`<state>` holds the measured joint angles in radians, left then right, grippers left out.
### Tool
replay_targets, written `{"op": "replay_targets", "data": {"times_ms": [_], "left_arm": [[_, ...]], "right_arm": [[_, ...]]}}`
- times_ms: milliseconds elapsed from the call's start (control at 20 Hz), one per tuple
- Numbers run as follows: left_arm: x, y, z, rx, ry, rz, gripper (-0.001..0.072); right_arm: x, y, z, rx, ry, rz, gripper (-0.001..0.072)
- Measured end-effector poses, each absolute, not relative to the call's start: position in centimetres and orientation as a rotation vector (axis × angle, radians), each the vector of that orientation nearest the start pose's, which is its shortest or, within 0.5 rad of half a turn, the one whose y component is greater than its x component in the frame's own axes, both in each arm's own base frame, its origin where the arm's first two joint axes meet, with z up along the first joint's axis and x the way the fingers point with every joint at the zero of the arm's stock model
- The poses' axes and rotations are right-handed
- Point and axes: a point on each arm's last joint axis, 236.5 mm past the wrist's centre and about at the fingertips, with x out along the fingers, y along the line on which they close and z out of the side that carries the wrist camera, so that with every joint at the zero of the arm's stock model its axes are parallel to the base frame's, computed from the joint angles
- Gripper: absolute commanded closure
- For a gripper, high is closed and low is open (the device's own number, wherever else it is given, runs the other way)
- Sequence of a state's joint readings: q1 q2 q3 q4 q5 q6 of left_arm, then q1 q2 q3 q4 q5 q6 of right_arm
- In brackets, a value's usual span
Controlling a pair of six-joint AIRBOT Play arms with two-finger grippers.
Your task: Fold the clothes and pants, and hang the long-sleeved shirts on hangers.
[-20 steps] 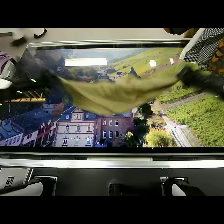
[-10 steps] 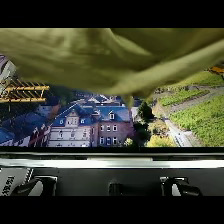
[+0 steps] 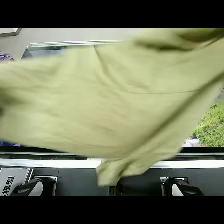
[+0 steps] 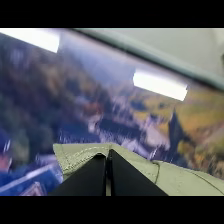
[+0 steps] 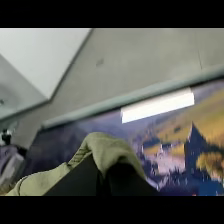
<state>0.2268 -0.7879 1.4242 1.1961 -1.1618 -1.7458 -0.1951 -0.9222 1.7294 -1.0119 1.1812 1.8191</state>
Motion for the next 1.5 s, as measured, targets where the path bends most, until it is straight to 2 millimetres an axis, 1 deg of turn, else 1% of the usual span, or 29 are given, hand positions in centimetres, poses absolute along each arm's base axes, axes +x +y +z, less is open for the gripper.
{"op": "replay_targets", "data": {"times_ms": [50, 100, 150, 200, 300, 400, 500, 600, 650, 700, 750, 800, 850, 900, 1000, 1100, 1150, 1200, 1300, 1400, 1500], "left_arm": [[34.9, -0.7, 28.5, -0.474, 0.572, -0.036, 0.0693], [36.7, -0.9, 25.4, -0.485, 0.643, -0.037, 0.0693], [38.3, -1.2, 22.5, -0.493, 0.703, -0.038, 0.0693], [40.1, -1.6, 19.5, -0.501, 0.757, -0.037, 0.0693], [43.5, -2.7, 14.1, -0.513, 0.834, -0.038, 0.0693], [46.5, -3.8, 9.2, -0.520, 0.882, -0.033, 0.0693], [48.5, -4.8, 4.9, -0.521, 0.920, -0.027, 0.0693], [49.6, -5.6, 1.5, -0.523, 0.953, -0.022, 0.0685], [49.9, -6.0, 0.2, -0.527, 0.970, -0.020, 0.0657], [50.0, -6.1, -0.6, -0.534, 0.982, -0.018, 0.0598], [50.0, -6.2, -1.1, -0.538, 0.995, -0.016, 0.0356], [49.8, -6.0, -1.4, -0.545, 1.013, -0.013, 0.0071], [49.5, -5.5, -1.4, -0.551, 1.033, -0.008, -0.0013], [49.1, -4.8, -1.1, -0.550, 1.051, -0.006, -0.0013], [47.6, -3.2, 0.1, -0.529, 1.088, -0.015, -0.0013], [45.1, -2.0, 1.3, -0.507, 1.132, -0.029, -0.0013], [43.5, -1.7, 1.7, -0.500, 1.155, -0.036, -0.0013], [41.8, -1.9, 1.9, -0.504, 1.179, -0.048, -0.0013], [38.0, -3.4, 1.5, -0.537, 1.234, -0.083, -0.0013], [34.6, -6.0, 0.3, -0.580, 1.289, -0.135, -0.0013], [31.9, -8.8, -1.5, -0.606, 1.337, -0.187, -0.0013]], "right_arm": [[37.0, 5.1, 36.4, 0.609, 0.517, 0.229, 0.0679], [39.1, 5.3, 32.2, 0.623, 0.655, 0.220, 0.0679], [41.2, 5.8, 28.0, 0.634, 0.786, 0.220, 0.0680], [42.9, 6.5, 24.2, 0.635, 0.893, 0.230, 0.0680], [46.0, 8.5, 15.9, 0.634, 1.094, 0.242, 0.0680], [48.1, 10.3, 9.2, 0.639, 1.220, 0.242, 0.0680], [49.4, 11.6, 4.1, 0.650, 1.298, 0.227, 0.0680], [50.3, 12.3, 1.0, 0.672, 1.331, 0.202, 0.0680], [50.7, 12.5, 0.1, 0.682, 1.333, 0.192, 0.0680], [51.0, 12.6, -0.5, 0.686, 1.331, 0.187, 0.0680], [51.2, 12.7, -1.0, 0.693, 1.330, 0.180, 0.0680], [51.4, 12.8, -1.3, 0.695, 1.329, 0.176, 0.0680], [51.5, 12.8, -1.5, 0.698, 1.331, 0.173, 0.0680], [51.5, 12.9, -1.7, 0.698, 1.333, 0.173, 0.0680], [51.4, 12.9, -1.8, 0.692, 1.336, 0.172, 0.0680], [51.4, 12.7, -1.6, 0.674, 1.331, 0.173, 0.0680], [51.4, 12.6, -1.4, 0.666, 1.325, 0.174, 0.0680], [51.4, 12.5, -1.1, 0.658, 1.318, 0.173, 0.0680], [51.4, 12.3, -0.6, 0.643, 1.308, 0.174, 0.0680], [51.4, 12.2, 0.0, 0.636, 1.296, 0.176, 0.0680], [51.3, 12.1, 0.6, 0.629, 1.288, 0.180, 0.0679]]}}
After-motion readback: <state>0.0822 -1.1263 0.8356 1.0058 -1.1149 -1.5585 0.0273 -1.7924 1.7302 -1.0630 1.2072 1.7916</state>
